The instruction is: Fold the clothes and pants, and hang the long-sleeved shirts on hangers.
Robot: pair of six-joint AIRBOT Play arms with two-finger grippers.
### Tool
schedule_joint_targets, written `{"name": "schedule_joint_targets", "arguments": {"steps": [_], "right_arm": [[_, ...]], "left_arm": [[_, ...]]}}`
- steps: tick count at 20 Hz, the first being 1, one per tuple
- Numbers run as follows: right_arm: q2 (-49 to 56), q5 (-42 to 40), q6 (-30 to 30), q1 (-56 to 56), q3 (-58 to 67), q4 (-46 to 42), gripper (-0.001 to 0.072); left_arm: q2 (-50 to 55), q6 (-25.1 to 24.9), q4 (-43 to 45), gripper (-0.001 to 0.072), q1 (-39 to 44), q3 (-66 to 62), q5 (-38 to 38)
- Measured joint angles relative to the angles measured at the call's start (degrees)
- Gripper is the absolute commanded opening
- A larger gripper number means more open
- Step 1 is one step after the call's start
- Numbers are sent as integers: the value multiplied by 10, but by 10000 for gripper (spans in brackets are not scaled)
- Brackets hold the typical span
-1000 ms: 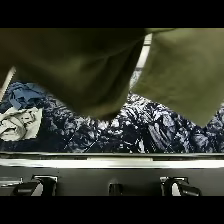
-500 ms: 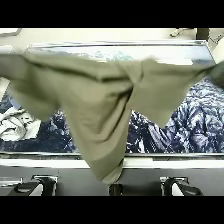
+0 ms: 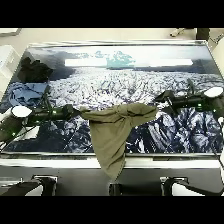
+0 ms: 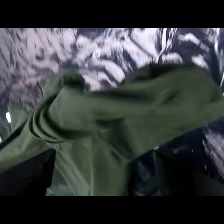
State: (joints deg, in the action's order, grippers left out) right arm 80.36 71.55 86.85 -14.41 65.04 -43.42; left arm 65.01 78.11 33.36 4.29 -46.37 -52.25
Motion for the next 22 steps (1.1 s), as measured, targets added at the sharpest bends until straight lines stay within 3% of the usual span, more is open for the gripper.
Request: {"name": "schedule_joint_targets", "arguments": {"steps": [4, 7, 13, 14, 15, 16, 17, 22], "right_arm": [[0, 83, -31, 41, -57, -56, 706], [-16, 58, -40, 129, -181, -67, 711], [-25, -46, -63, 316, -328, 91, 706], [-25, -65, -67, 348, -335, 116, 679], [-26, -88, -70, 380, -341, 140, 535], [-26, -113, -74, 405, -344, 157, 231], [-25, -137, -79, 424, -344, 164, 41], [-57, -136, -89, 417, -284, 193, 40]], "left_arm": [[9, -21, -15, 22, -34, -8, -3], [11, -27, -18, 22, -50, -11, -4], [12, -31, -20, 22, -59, -12, -8], [12, -31, -20, 22, -59, -12, -8], [12, -31, -21, 22, -59, -12, -8], [12, -31, -21, 22, -59, -12, -8], [12, -32, -21, 22, -60, -12, -8], [11, -34, -21, 21, -61, -45, -10]]}}
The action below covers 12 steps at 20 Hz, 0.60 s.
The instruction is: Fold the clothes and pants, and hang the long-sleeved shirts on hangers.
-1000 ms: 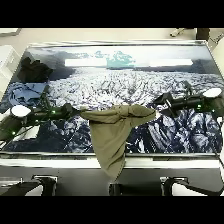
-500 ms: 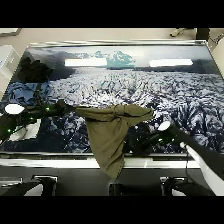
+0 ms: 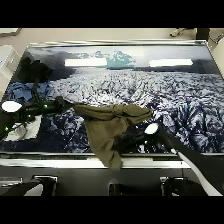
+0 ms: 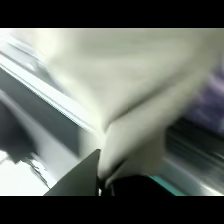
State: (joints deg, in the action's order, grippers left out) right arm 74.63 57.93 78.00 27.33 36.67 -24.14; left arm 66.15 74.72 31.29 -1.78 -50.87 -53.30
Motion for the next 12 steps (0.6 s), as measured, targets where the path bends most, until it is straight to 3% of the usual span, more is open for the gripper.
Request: {"name": "schedule_joint_targets", "arguments": {"steps": [7, 12], "right_arm": [[-168, 84, 39, -220, 302, -205, 41], [-309, 12, 34, -348, 510, -319, 41]], "left_arm": [[-59, -46, -1, 21, -35, -216, 12], [-165, -55, -3, 21, -63, -363, 65]]}}
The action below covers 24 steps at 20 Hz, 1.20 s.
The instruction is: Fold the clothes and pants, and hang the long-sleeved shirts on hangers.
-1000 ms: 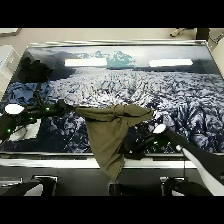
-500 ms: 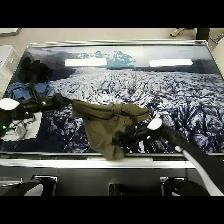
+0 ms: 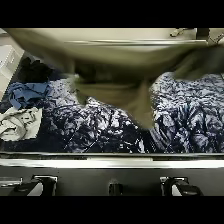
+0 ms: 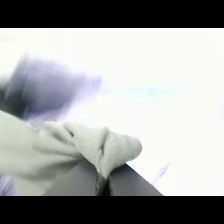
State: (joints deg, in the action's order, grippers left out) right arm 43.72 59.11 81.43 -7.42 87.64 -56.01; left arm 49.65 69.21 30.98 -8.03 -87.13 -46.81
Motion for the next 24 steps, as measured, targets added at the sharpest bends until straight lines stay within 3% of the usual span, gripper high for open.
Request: {"name": "schedule_joint_targets", "arguments": {"steps": [4, 8, 13, 17, 24], "right_arm": [[-67, -33, 17, -29, 46, -35, 41], [-74, -8, 39, -36, 58, -58, 41], [-17, 118, 75, -38, 56, -72, 41], [79, 216, 105, -38, -36, -74, 41], [291, 22, 125, -38, -261, 26, 41]], "left_arm": [[-86, -2, 1, 21, -6, -33, 80], [-119, -2, 17, 21, -7, -40, 116], [-104, -2, 43, 21, -7, -9, 125], [-37, -2, 51, 22, -7, 82, 127], [183, 6, 58, 22, 31, 217, 116]]}}
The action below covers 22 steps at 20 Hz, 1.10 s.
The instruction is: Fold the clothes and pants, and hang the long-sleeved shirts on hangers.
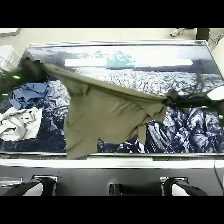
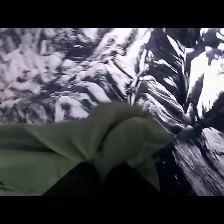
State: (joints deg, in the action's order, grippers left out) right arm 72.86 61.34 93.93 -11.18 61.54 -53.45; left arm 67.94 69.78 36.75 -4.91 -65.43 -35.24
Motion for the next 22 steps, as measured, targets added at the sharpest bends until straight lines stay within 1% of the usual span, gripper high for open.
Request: {"name": "schedule_joint_targets", "arguments": {"steps": [2, 3, 4, 5, 6, 8, 10, 11, 12, 13, 14, 15, 17, 19, 22], "right_arm": [[47, -25, -8, 0, -17, 49, 50], [62, -33, -17, -1, -20, 67, 179], [72, -38, -27, -3, -20, 79, 391], [78, -37, -36, -10, -15, 83, 623], [80, -33, -44, -21, -6, 82, 653], [77, 11, -63, -56, 19, 58, 653], [72, 71, -74, -96, 32, 21, 655], [70, 108, -80, -112, 30, -2, 657], [67, 139, -86, -121, 20, -17, 689], [65, 167, -94, -126, 1, -32, 697], [62, 182, -101, -126, -24, -40, 707], [59, 191, -110, -122, -56, -42, 708], [55, 186, -121, -105, -118, -38, 708], [54, 164, -129, -83, -162, -19, 710], [52, 127, -134, -44, -196, 28, 713]], "left_arm": [[55, 17, 0, 23, 14, 10, -31], [76, 25, -2, 49, 18, 13, -48], [94, 35, -2, 222, 20, 15, -67], [105, 41, -2, 572, 17, 16, -81], [111, 47, -2, 714, 7, 16, -96], [120, 53, -2, 714, -30, 12, -140], [124, 71, 8, 713, -79, 12, -189], [125, 82, 22, 713, -101, 16, -214], [127, 96, 46, 713, -120, 25, -240], [128, 108, 71, 713, -134, 36, -261], [128, 118, 91, 713, -144, 52, -279], [129, 123, 104, 713, -151, 71, -289], [131, 118, 107, 711, -155, 109, -299], [138, 110, 99, 697, -149, 137, -297], [157, 97, 85, 694, -126, 160, -288]]}}
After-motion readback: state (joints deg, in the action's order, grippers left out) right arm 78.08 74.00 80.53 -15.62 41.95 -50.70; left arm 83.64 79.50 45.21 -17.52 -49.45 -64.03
